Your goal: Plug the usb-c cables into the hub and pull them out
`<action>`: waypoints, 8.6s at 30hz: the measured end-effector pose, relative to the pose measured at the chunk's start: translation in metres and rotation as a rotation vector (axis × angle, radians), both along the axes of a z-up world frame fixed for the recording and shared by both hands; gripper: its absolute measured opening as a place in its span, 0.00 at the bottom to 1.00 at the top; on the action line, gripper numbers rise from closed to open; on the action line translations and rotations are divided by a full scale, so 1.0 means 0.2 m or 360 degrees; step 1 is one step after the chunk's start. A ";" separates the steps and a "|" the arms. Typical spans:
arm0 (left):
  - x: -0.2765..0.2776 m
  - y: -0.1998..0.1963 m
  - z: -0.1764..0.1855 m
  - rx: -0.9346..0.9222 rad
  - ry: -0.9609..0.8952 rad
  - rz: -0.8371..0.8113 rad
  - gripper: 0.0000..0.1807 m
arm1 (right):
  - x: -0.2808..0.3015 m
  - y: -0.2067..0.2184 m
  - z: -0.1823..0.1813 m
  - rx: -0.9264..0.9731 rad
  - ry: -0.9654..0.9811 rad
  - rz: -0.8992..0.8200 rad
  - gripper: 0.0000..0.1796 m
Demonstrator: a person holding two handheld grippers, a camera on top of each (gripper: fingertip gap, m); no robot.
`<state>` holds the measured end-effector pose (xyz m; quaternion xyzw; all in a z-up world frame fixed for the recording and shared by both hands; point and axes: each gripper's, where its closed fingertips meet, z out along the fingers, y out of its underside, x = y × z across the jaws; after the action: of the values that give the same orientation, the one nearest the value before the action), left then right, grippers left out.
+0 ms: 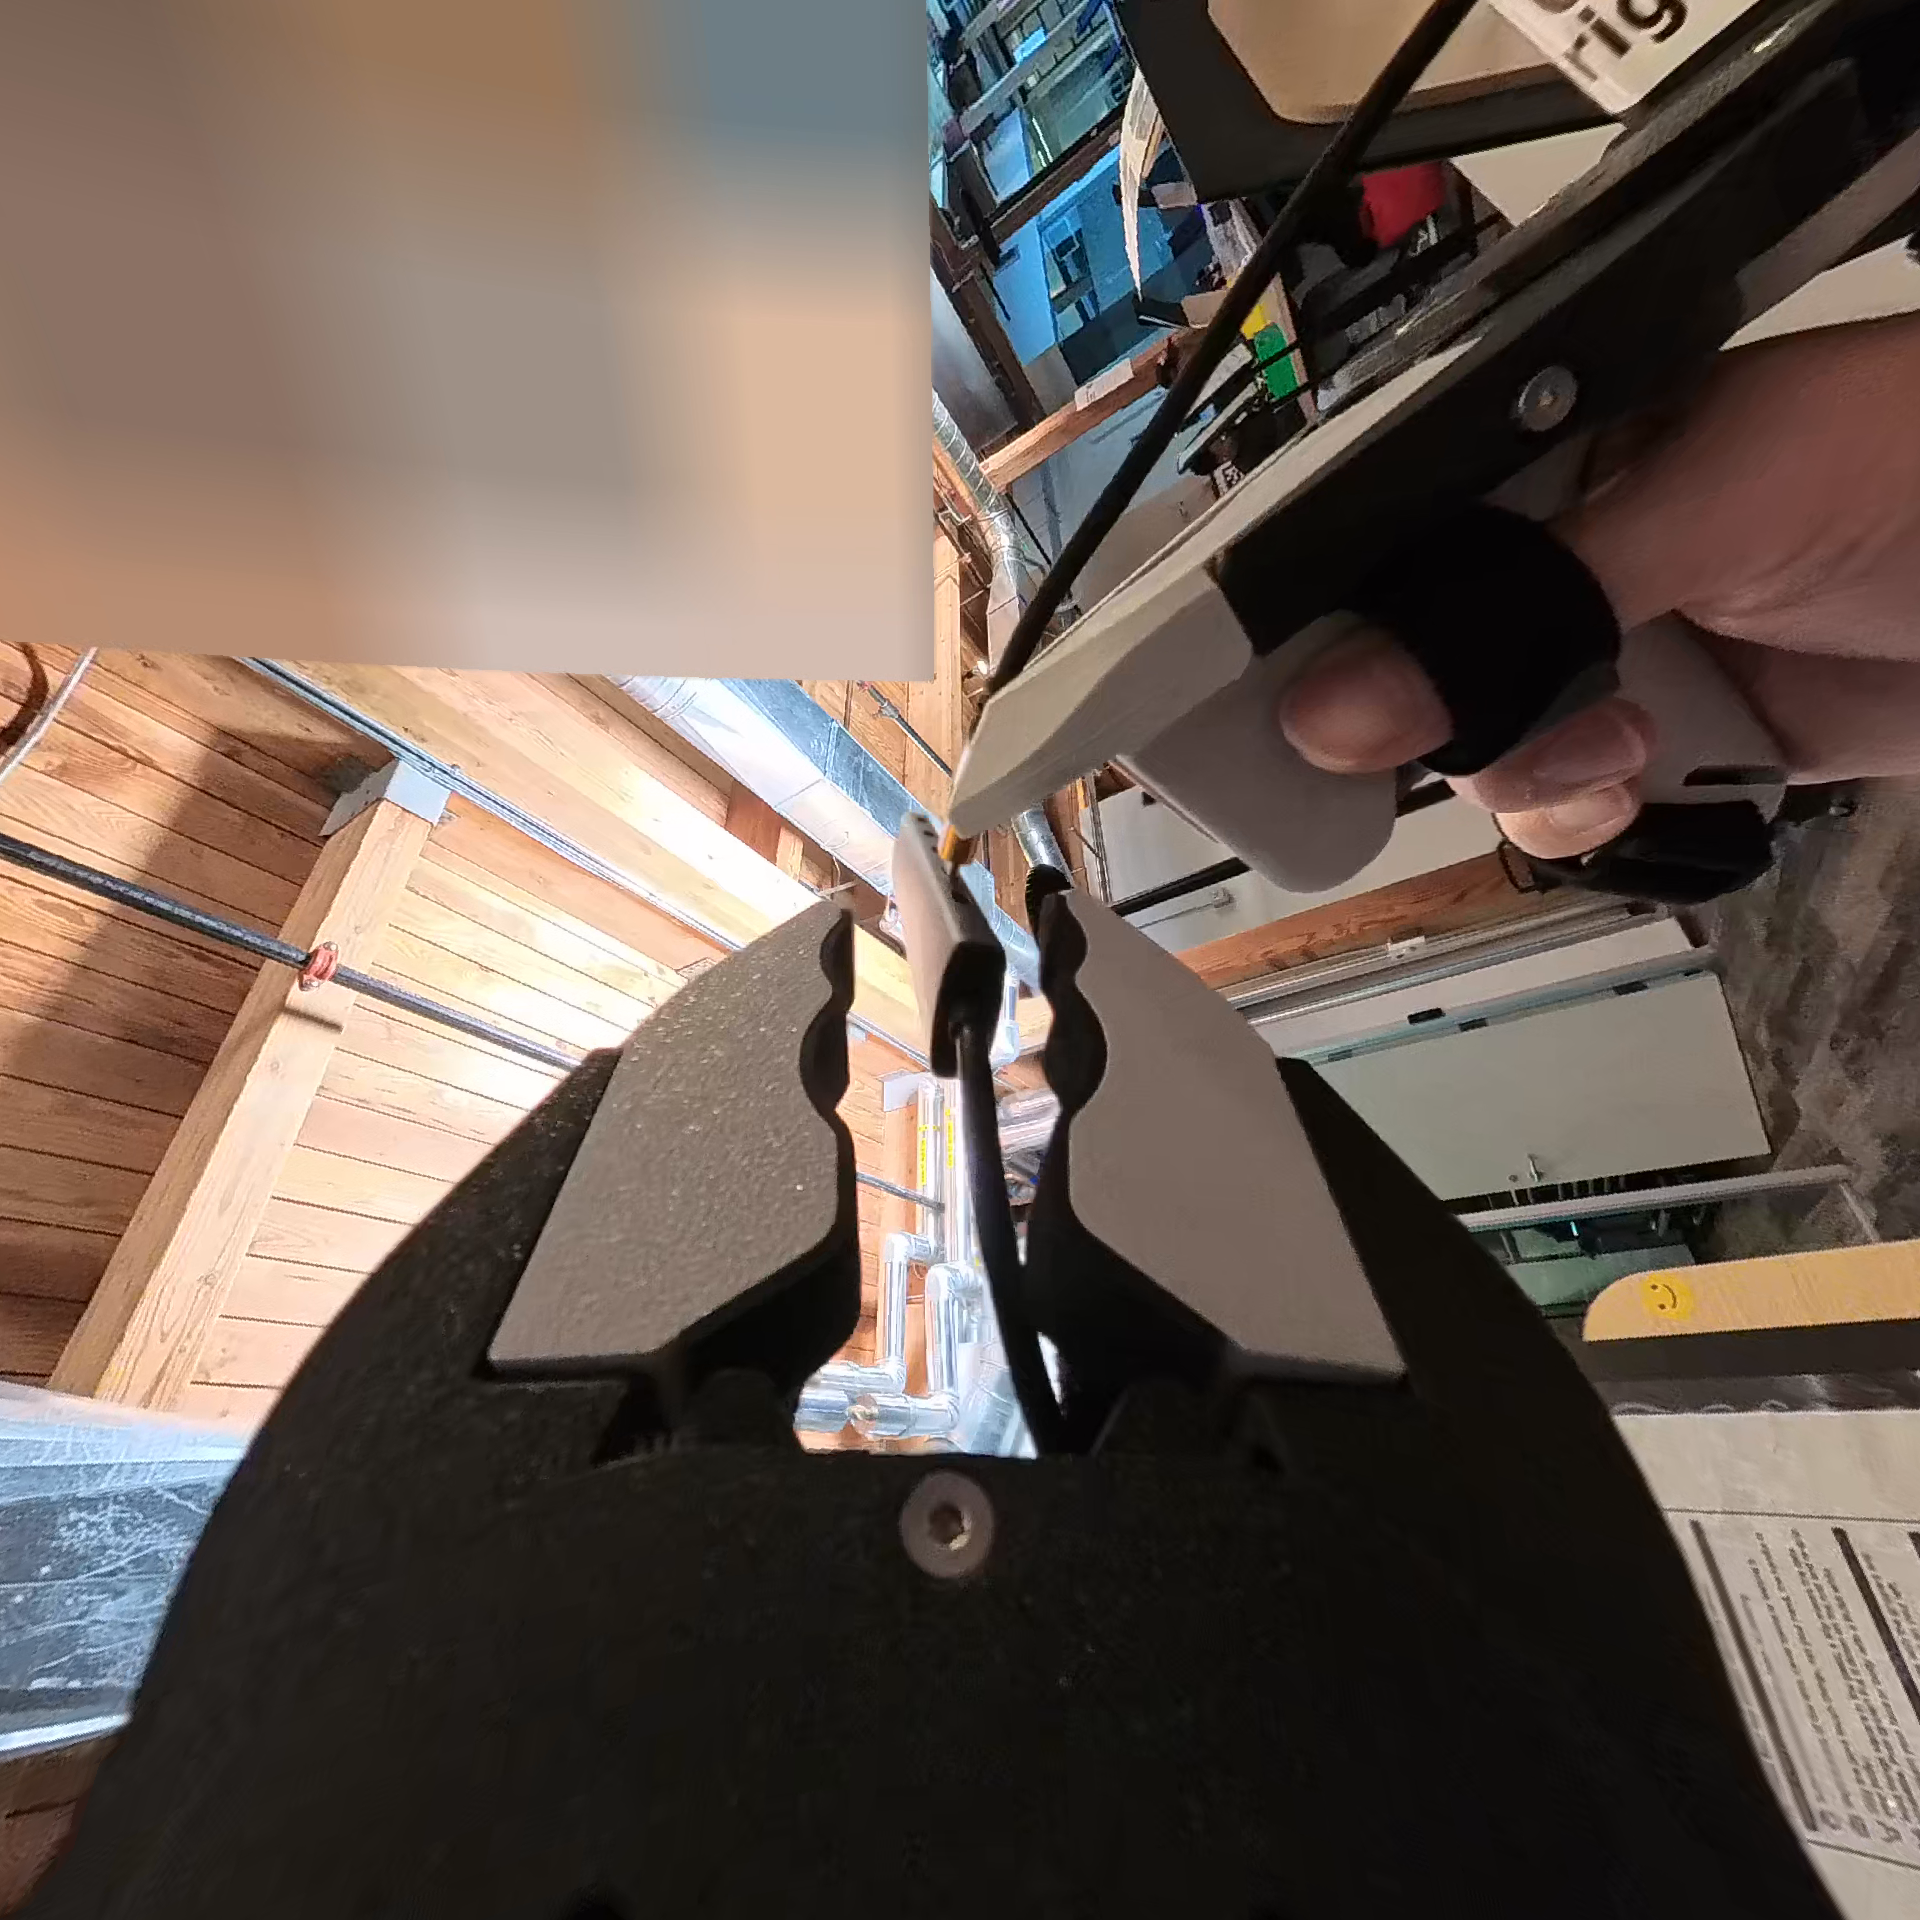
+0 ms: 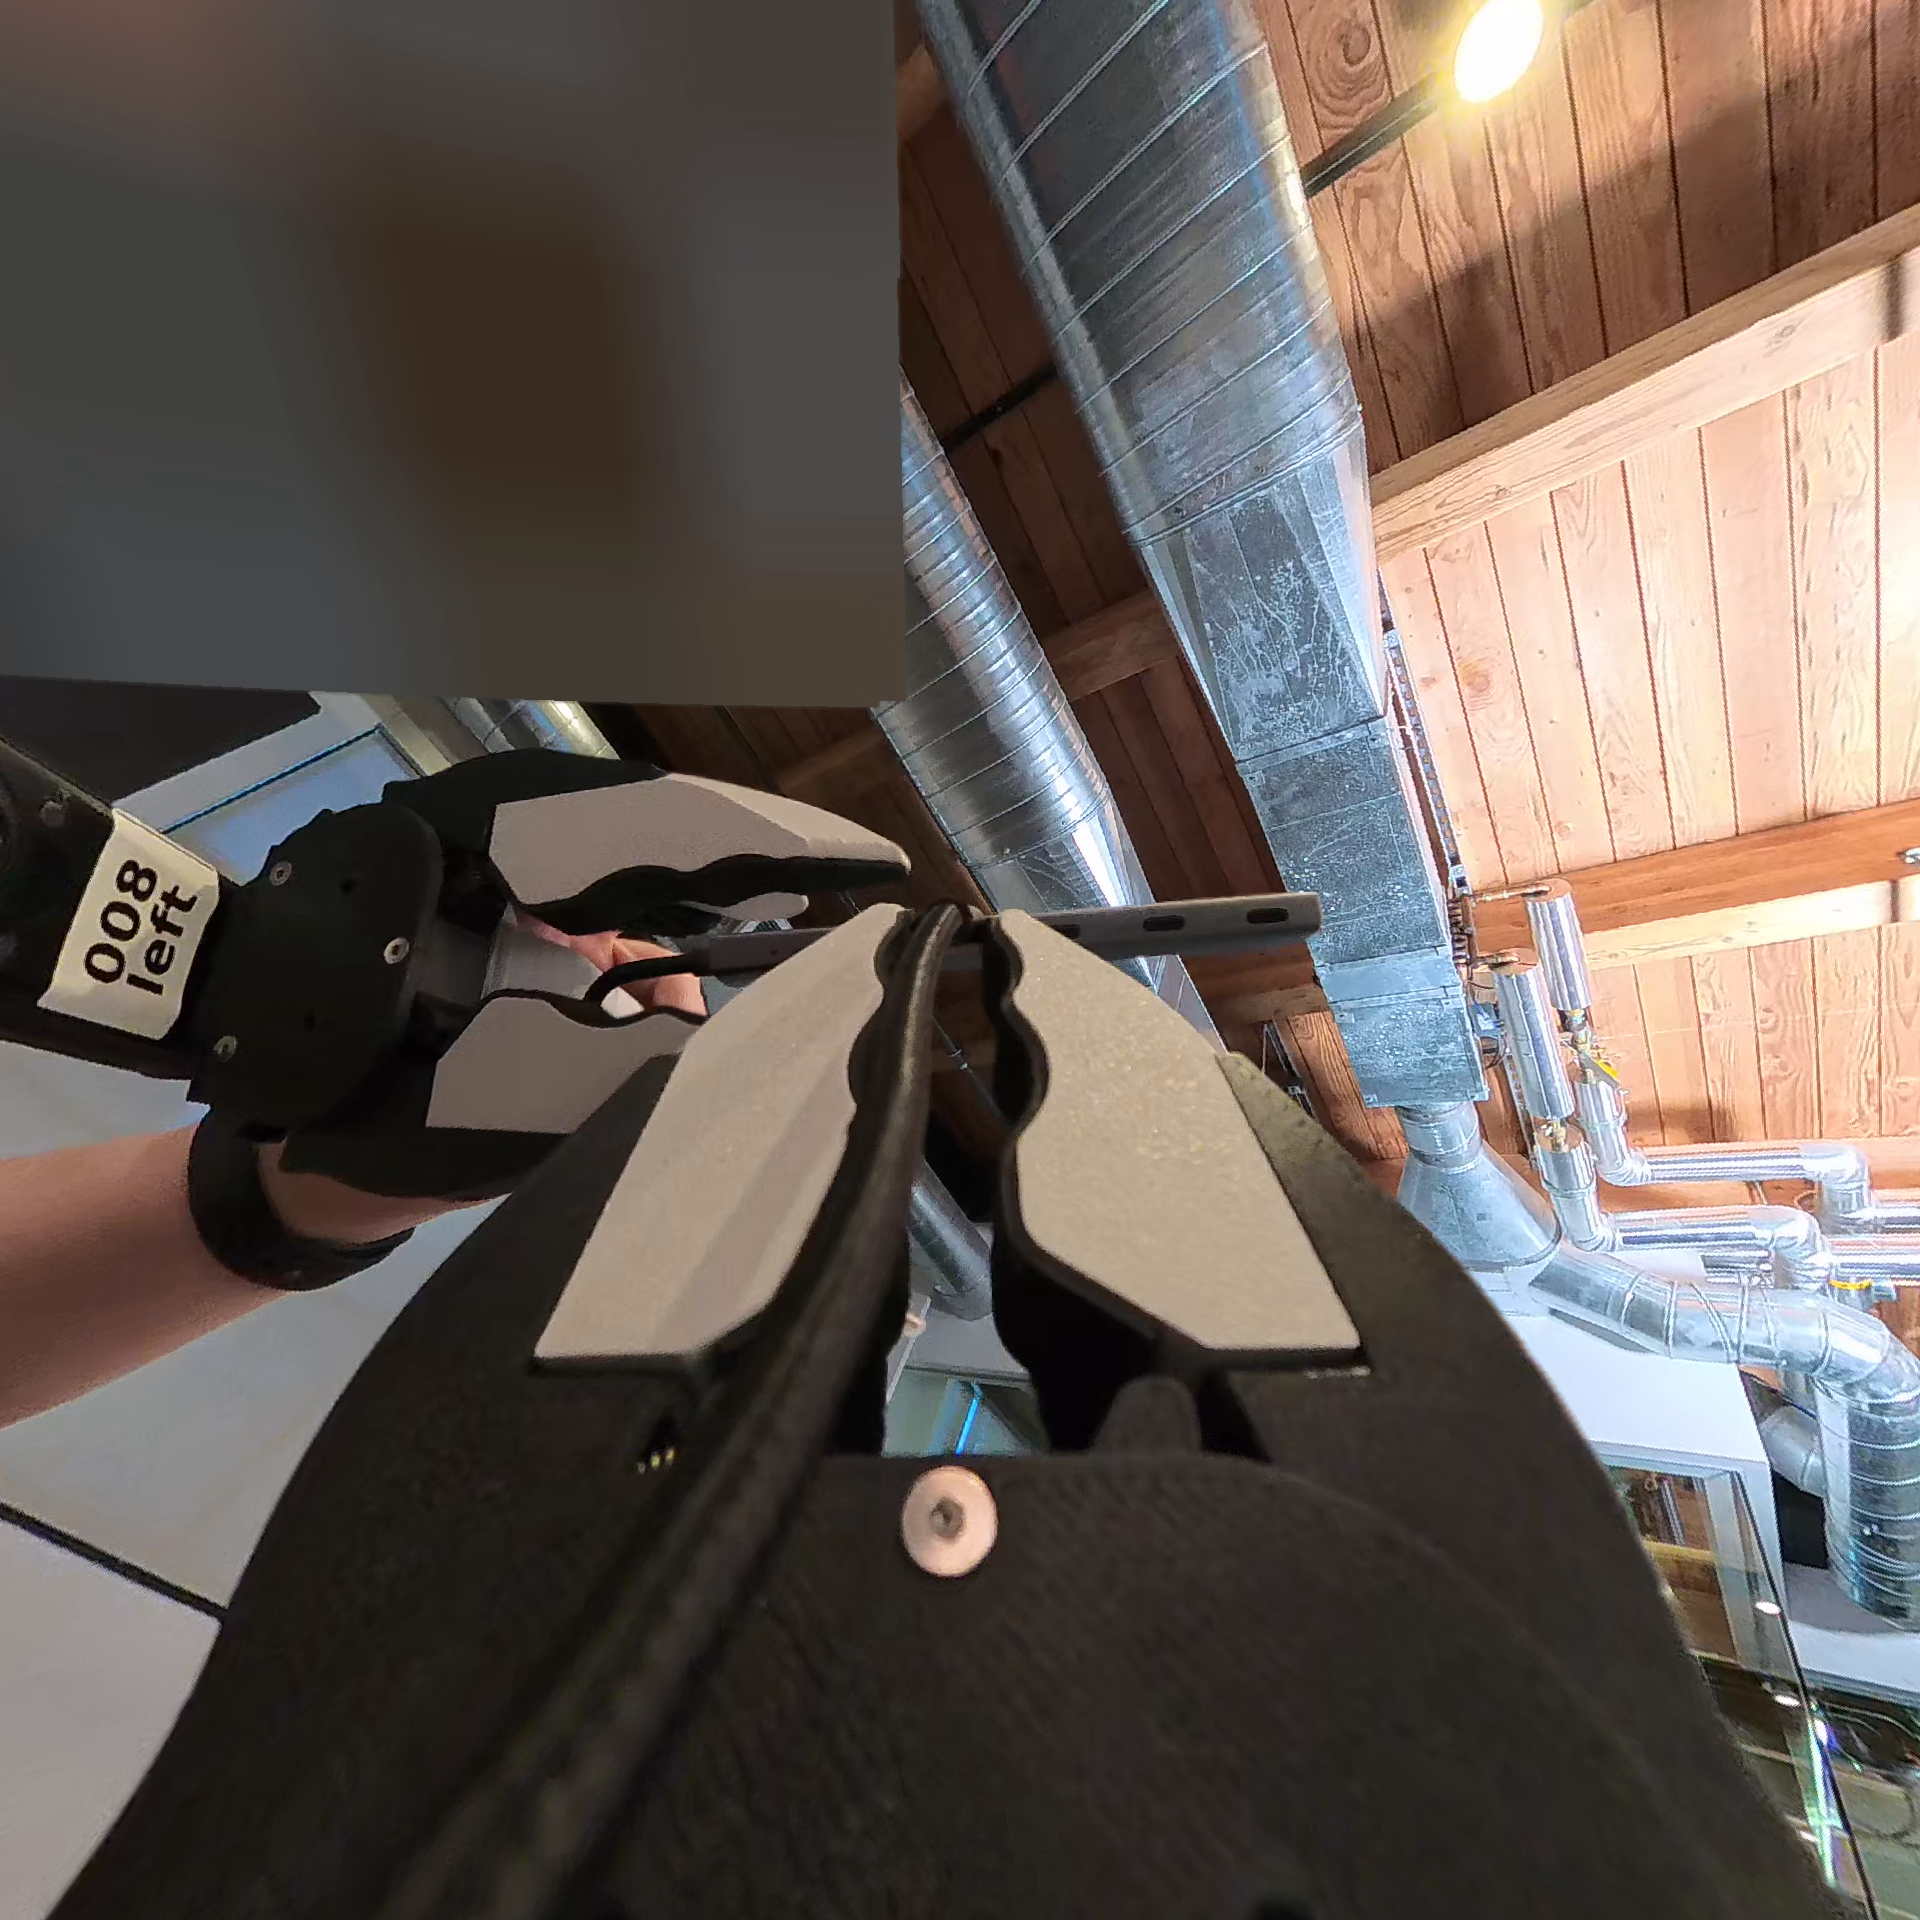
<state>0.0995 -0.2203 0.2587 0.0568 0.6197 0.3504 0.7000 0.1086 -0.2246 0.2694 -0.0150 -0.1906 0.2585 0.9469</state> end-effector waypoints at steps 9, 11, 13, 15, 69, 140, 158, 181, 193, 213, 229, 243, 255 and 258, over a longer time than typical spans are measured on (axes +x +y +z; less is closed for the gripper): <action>-0.01 0.01 0.01 -0.0143 -0.0120 -0.0017 0.29 | -0.01 0.00 0.00 0.0018 -0.0015 -0.0063 0.07; -0.01 0.02 0.01 -0.0205 -0.0143 -0.0004 0.31 | -0.01 -0.01 0.00 0.0027 -0.0015 -0.0089 0.07; -0.01 0.04 0.00 -0.0281 -0.0158 0.0003 0.31 | 0.00 -0.01 0.00 0.0035 -0.0005 -0.0097 0.07; -0.02 0.04 -0.01 -0.0374 -0.0182 0.0003 0.32 | 0.00 -0.02 0.00 0.0050 -0.0007 -0.0109 0.07; -0.16 0.02 -0.02 -0.1432 -0.0539 -0.0345 0.16 | -0.15 0.01 -0.02 -0.0010 -0.0181 -0.0121 0.07; -0.65 0.73 -0.31 -0.1775 -0.1140 -0.0140 0.13 | -0.61 0.76 -0.37 -0.0947 -0.0925 -0.0399 0.11; -1.02 0.58 -0.43 -0.2163 -0.0525 -0.0375 0.13 | -0.94 1.09 -1.67 -0.2214 -0.2383 0.0154 0.10; -1.06 0.49 -0.43 -0.2149 -0.0431 -0.0450 0.13 | -0.81 1.02 -2.14 -0.2713 -0.2905 -0.0013 0.06; -1.05 0.67 -0.54 -0.2171 -0.0474 -0.0122 0.13 | -0.66 1.02 -1.66 -0.2570 -0.2658 -0.0092 0.04; -0.64 1.04 -1.19 -0.2581 -0.0277 0.0638 0.13 | -0.27 0.84 -0.82 -0.2053 -0.1861 -0.0693 0.04; -0.49 1.22 -1.96 -0.2939 -0.0122 0.1037 0.13 | -0.16 0.76 -0.72 -0.1993 -0.1733 -0.0716 0.04; -0.40 1.00 -0.97 -0.3678 -0.0888 -0.0228 0.34 | -0.29 0.95 -0.66 -0.1752 -0.1566 -0.0951 0.04; -0.60 0.92 -0.65 -0.3676 -0.1244 -0.0495 0.20 | -0.65 0.98 -0.72 -0.1356 -0.1628 -0.1328 0.04; -0.59 0.92 -0.67 -0.3778 -0.1114 -0.0553 0.05 | -0.67 0.99 -0.75 -0.1346 -0.1663 -0.1354 0.04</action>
<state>-0.0178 -0.0371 0.1248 -0.6243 0.3179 -0.5251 0.4831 -0.0262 -0.0269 0.1198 -0.5640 -0.4738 -0.1153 0.6664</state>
